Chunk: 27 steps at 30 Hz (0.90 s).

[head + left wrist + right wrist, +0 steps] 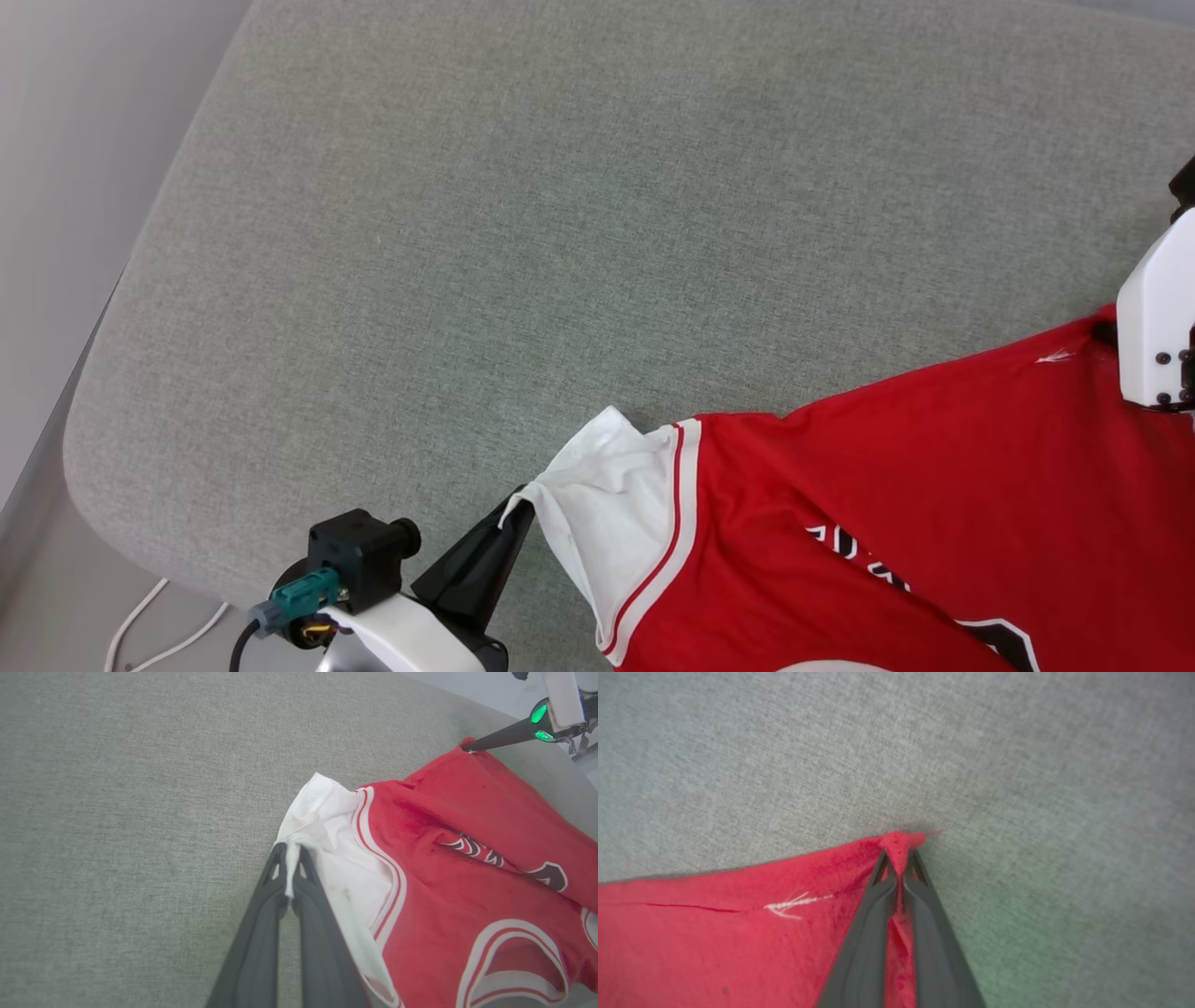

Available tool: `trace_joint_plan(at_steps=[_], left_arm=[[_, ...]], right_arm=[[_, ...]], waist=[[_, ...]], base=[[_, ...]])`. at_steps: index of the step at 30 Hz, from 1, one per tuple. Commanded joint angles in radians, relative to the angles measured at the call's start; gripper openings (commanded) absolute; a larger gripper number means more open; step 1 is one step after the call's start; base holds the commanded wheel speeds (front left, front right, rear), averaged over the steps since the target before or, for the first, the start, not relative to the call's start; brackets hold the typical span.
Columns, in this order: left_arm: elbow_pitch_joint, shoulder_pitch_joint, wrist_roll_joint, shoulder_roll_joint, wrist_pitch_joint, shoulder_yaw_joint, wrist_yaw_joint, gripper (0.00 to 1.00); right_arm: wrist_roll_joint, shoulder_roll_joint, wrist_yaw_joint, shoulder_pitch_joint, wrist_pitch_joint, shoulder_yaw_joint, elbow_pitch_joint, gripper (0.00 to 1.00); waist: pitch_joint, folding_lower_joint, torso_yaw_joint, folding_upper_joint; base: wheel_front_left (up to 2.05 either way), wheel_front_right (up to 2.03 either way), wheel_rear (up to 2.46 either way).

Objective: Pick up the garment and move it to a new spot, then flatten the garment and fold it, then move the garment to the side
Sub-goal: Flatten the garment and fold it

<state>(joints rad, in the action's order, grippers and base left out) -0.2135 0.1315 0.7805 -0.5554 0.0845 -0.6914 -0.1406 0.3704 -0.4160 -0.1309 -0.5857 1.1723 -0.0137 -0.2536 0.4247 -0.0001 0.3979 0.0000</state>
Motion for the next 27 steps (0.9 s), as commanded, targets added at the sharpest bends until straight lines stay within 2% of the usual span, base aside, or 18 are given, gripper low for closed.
trace_joint_plan(at_steps=[1,8,16,20,27], left_arm=[[0.0,0.012,0.002,-0.002,0.007,0.006,0.002,0.0],[-0.015,0.01,-0.006,-0.027,0.007,0.02,-0.013,0.0],[-0.08,0.017,0.006,-0.048,0.018,0.064,-0.039,0.0],[-0.13,0.018,0.044,-0.058,0.029,0.117,-0.056,0.0],[-0.252,0.057,0.059,-0.121,0.02,0.222,-0.096,0.0]], right_arm=[[0.011,0.026,0.0,0.07,0.005,-0.027,-0.052,0.0],[0.045,0.018,0.0,0.027,-0.103,-0.022,-0.031,0.0],[0.094,0.002,0.0,0.005,-0.215,-0.019,0.029,0.0],[0.132,-0.007,0.0,0.007,-0.255,-0.017,0.079,0.0],[0.188,-0.001,0.0,-0.005,-0.302,-0.011,0.211,0.0]], waist=[[-0.01,0.0001,-0.006,0.0],[-0.091,0.0001,-0.054,0.0],[-0.222,0.0001,-0.145,0.0],[-0.285,0.0001,-0.195,0.0],[-0.368,0.0001,-0.281,0.0]], base=[[0.0,0.0,0.0],[0.0,0.0,0.0],[0.0,0.0,0.0],[0.0,0.0,0.0],[0.0,0.0,0.0]])
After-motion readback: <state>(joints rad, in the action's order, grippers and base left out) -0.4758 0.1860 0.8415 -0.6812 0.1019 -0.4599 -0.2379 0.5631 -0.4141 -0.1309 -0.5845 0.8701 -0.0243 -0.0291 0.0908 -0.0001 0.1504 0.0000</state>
